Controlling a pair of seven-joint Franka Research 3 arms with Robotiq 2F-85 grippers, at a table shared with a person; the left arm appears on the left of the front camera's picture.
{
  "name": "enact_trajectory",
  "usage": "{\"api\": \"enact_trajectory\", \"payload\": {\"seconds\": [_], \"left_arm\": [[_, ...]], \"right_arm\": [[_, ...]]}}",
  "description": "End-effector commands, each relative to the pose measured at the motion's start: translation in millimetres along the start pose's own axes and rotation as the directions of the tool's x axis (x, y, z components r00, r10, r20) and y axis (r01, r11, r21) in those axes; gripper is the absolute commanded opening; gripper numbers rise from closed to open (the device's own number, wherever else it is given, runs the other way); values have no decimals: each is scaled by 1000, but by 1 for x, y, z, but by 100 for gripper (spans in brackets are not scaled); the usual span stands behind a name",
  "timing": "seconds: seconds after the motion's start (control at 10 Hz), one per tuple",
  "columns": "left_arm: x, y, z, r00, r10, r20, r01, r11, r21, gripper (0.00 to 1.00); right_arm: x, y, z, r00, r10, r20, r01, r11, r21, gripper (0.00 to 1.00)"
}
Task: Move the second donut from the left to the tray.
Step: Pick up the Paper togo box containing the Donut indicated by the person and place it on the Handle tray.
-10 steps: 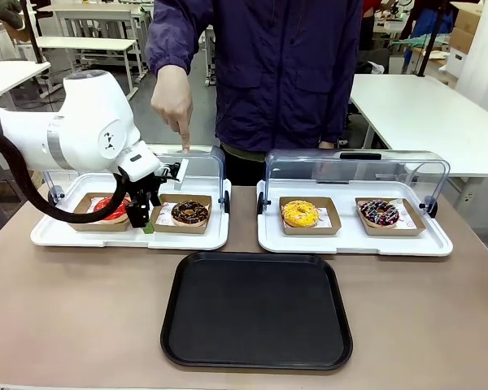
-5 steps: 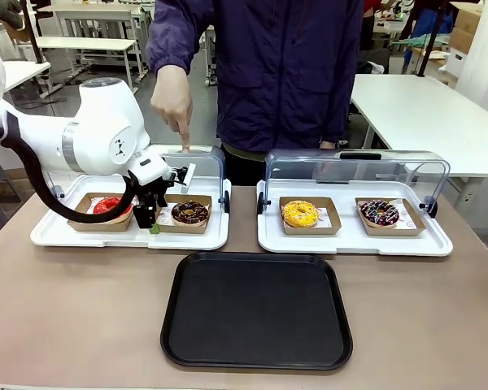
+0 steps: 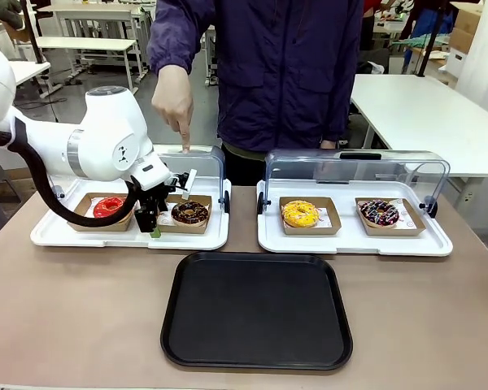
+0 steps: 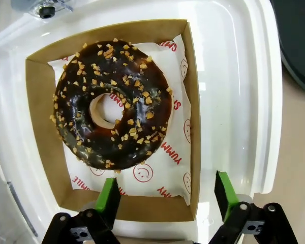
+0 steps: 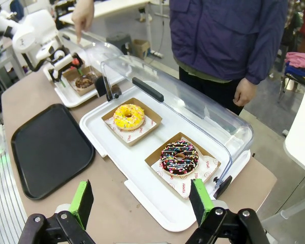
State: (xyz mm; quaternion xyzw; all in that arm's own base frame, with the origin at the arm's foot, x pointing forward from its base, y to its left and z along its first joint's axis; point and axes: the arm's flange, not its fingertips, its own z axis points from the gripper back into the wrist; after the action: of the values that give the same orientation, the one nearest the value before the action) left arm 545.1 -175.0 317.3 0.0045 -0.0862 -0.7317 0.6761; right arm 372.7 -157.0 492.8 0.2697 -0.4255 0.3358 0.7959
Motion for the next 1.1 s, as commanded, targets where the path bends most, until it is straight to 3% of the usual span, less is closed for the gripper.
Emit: {"api": "enact_trajectory", "payload": {"seconds": [0.0,0.1,0.2,0.5,1.0], "left_arm": [[3,4,1,1000,12,-10,-12,1000,-14,41],[3,3,1,1000,17,-3,-17,1000,-22,8],[3,3,1,1000,24,0,-24,999,-25,0],[4,3,1,999,33,-1,-33,999,-43,4],[3,8,-1,997,80,-8,-80,995,-66,0]], "right_arm": [[1,-2,-2,999,23,38,-24,1000,1,100],[1,-2,-2,999,23,38,-24,1000,1,100],[1,-2,-2,999,23,38,-24,1000,1,100],[1,-2,-2,999,23,38,-24,1000,1,100],[1,-2,-2,999,23,38,-24,1000,1,100]]}}
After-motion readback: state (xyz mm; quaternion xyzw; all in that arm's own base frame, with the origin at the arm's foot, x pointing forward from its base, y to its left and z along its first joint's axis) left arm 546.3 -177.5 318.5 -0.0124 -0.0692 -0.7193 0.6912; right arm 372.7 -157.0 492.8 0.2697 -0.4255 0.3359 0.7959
